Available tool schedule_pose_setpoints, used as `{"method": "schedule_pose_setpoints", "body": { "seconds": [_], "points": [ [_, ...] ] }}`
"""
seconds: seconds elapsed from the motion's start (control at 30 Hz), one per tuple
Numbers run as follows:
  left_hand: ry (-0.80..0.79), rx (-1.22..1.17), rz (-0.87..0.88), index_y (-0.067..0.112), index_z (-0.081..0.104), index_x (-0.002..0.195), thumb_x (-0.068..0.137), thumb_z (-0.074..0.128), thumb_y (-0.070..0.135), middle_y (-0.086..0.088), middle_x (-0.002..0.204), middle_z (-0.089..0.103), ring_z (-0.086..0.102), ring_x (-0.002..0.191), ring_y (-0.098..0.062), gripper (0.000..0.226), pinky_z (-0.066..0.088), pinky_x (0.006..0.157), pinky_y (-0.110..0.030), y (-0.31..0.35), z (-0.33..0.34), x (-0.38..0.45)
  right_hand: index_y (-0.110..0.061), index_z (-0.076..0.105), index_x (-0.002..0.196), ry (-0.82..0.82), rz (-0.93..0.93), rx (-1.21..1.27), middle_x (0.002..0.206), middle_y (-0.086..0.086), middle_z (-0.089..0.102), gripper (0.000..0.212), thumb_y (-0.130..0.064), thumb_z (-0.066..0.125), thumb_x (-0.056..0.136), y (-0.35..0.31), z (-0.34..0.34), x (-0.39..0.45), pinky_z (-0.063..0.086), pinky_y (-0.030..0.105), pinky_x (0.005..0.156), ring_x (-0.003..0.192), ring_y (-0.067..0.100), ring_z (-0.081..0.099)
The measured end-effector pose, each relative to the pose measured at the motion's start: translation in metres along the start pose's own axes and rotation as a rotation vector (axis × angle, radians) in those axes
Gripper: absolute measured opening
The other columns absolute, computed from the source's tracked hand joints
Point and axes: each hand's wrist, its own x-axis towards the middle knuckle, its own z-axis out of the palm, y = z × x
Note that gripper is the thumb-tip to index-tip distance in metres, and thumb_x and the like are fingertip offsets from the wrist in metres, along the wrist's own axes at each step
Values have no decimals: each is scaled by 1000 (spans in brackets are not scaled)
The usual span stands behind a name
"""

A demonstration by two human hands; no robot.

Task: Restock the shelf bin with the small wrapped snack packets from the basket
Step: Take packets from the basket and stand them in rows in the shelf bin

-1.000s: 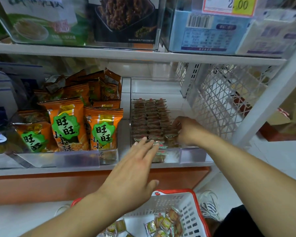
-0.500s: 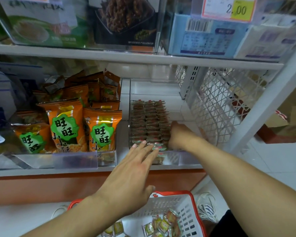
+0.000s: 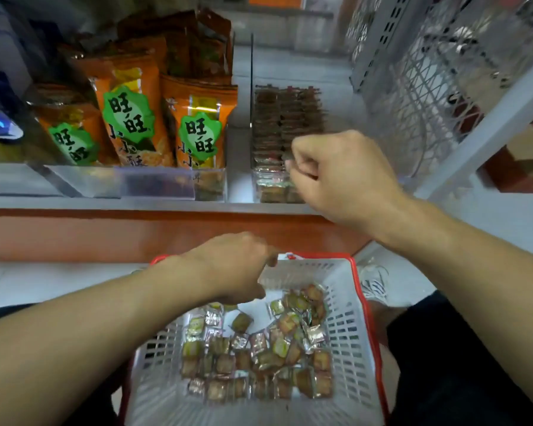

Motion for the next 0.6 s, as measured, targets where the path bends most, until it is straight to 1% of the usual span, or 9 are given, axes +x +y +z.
{"method": "schedule_pose_setpoints", "body": {
  "seconds": [0.03,0.1,0.17,0.2,0.27,0.37,0.47,0.53,0.6],
  "points": [
    [-142,44,-26,28,53,139,88,71,47,-2,137,60,56,125,-26,58,47,93,-34,-2,11,2,-26,26,61,-98,-88,11,55,-5,38,42,-29,61,82,-6,14,-14,40,34,53,61,32,50],
    [-325,56,-56,26,50,143,87,71,49,-3,141,59,57,125,-27,64,47,90,-34,-7,33,8,-26,34,66,-425,-214,-6,66,-5,53,30,-28,58,84,-10,52,-44,39,33,56,68,28,56],
    [-375,-43,-90,25,48,145,88,72,46,0,142,58,57,126,-26,65,47,94,-34,-9,55,18,-29,48,82,-732,-244,-62,89,-2,67,9,-27,55,87,-4,100,-74,40,33,61,83,29,63],
    [-366,-111,-108,24,48,145,89,73,44,0,142,59,56,126,-25,65,47,98,-33,-11,66,24,-28,53,92,-855,-203,-85,100,3,68,7,-25,57,87,2,124,-90,44,34,65,92,31,65],
    [-345,-226,-158,21,48,145,90,72,39,-2,142,59,56,127,-25,62,46,102,-33,-14,90,32,-22,55,107,-1064,-73,-98,114,8,65,23,-22,63,86,18,170,-128,51,38,79,105,32,64],
    [-419,-229,-213,20,50,144,93,65,35,-7,143,57,56,128,-29,55,47,104,-37,-19,134,36,-21,51,122,-1191,66,-73,129,8,57,41,-22,67,85,37,225,-182,42,48,101,123,31,57],
    [-546,-193,-204,15,62,134,90,64,26,-12,133,64,62,118,-31,45,53,98,-40,-20,170,35,-24,40,141,-1244,97,-29,147,8,41,71,-19,76,80,42,262,-212,39,49,105,140,31,40],
    [-564,-235,-210,12,64,131,90,64,23,-13,130,66,64,115,-31,42,54,96,-40,-18,187,40,-27,25,154,-1261,68,-41,160,10,28,92,-23,78,79,43,280,-222,33,49,113,149,31,24],
    [-542,-276,-225,12,65,125,90,64,27,-13,125,67,65,111,-32,38,55,91,-39,-13,203,47,-30,17,158,-1265,78,-67,165,10,19,97,-30,76,81,42,294,-232,24,53,118,152,32,15]
  ]
}}
